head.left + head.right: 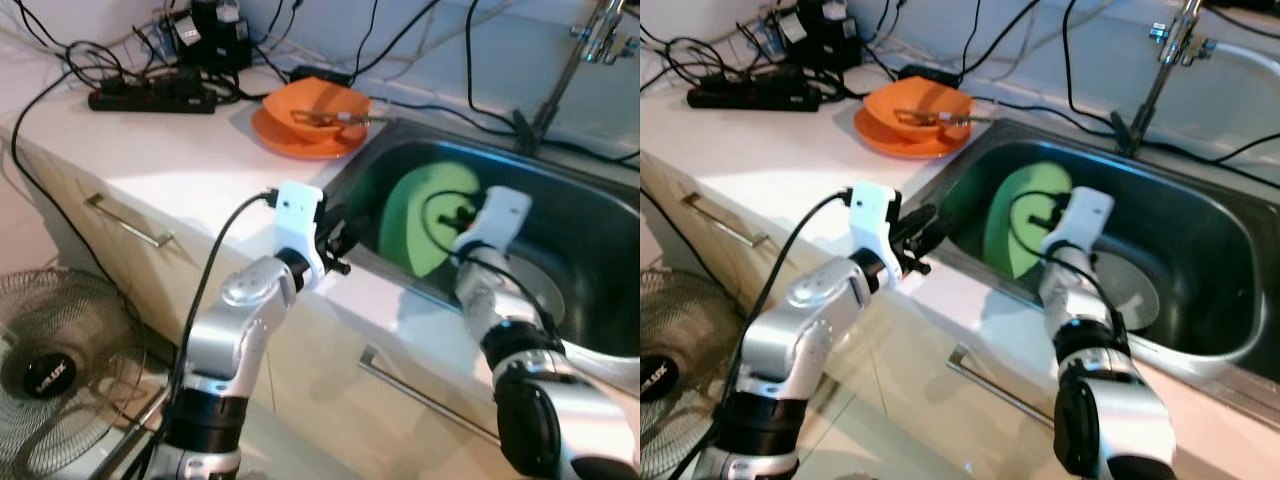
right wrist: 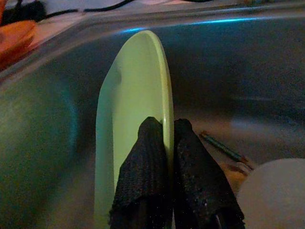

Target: Kitchen organization

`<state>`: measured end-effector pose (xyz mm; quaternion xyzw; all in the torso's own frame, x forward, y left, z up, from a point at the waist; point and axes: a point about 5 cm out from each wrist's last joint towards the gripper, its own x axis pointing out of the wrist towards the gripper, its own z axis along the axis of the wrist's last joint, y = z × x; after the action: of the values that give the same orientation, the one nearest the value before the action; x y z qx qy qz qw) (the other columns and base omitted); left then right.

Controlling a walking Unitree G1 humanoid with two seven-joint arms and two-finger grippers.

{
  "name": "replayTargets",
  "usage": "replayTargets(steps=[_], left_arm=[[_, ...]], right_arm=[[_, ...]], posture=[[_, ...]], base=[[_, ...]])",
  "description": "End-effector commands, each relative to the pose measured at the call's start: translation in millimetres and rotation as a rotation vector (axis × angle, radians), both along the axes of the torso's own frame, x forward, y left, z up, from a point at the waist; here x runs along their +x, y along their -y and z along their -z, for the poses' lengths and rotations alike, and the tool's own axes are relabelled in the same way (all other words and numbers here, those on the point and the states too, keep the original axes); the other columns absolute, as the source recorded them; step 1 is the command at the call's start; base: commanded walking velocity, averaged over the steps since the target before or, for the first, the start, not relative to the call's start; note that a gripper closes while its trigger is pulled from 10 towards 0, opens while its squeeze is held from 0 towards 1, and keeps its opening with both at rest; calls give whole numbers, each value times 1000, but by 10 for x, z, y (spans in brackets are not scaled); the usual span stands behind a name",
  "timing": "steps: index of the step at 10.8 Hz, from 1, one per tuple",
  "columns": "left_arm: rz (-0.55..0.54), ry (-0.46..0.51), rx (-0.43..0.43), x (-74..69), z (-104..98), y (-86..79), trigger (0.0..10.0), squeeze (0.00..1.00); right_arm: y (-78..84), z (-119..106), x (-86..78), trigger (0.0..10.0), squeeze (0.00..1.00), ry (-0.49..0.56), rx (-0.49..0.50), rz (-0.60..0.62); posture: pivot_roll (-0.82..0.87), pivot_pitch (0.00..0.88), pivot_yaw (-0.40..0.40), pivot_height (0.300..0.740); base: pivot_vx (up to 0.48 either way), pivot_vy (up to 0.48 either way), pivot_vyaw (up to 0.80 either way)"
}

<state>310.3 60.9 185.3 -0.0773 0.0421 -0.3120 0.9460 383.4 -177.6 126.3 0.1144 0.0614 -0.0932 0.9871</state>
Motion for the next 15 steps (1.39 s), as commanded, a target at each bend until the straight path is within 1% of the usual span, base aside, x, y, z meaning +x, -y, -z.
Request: replayTargets(steps=[1, 5, 6, 7, 9, 10, 12, 13, 14, 15], left_arm=[[2, 6, -11, -11, -54, 4, 10000, 0], [-5, -28, -7, -11, -19, -9, 10000, 0], [-9, -31, -9, -11, -17, -11, 10000, 0], [-13, -33, -12, -9, -15, -14, 10000, 0], [-15, -35, -14, -11, -12, -16, 10000, 0], [-17, -39, -14, -11, -6, -18, 10000, 0], [-19, -41, -14, -6, -3, -23, 10000, 0], [-19, -44, -16, -4, -1, -17, 10000, 0], [-21, -45, -16, -1, -1, -16, 10000, 0], [-22, -46, -18, -1, 1, -16, 10000, 0]], right_arm=[[-34, -49, 30, 10000, 0, 9, -9, -23], [-106, -33, 46, 10000, 0, -17, 3, -65], [-140, -24, 44, 10000, 929, -18, 0, -88], [-155, -14, 41, 10000, 1000, -22, -1, -97], [-175, -2, 38, 10000, 1000, -26, -6, -110], [-188, 11, 34, 10000, 0, -31, -9, -119], [-195, 15, 33, 10000, 0, -34, -12, -122], [-192, 17, 32, 10000, 1000, -36, -16, -125], [-188, 14, 33, 10000, 1000, -35, -20, -121], [-190, 6, 36, 10000, 784, -32, -31, -122]], posture=[[272, 9, -43, 740], [273, 8, -47, 740], [273, 12, -50, 740], [273, 14, -50, 740], [273, 17, -51, 740], [273, 19, -52, 740], [272, 21, -53, 740], [272, 24, -55, 740], [272, 26, -54, 740], [271, 27, -54, 740]], base=[[0, 0, 0], [0, 0, 0], [0, 0, 0], [0, 0, 0], [0, 0, 0], [0, 0, 0], [0, 0, 0], [0, 0, 0], [0, 0, 0], [0, 0, 0]])
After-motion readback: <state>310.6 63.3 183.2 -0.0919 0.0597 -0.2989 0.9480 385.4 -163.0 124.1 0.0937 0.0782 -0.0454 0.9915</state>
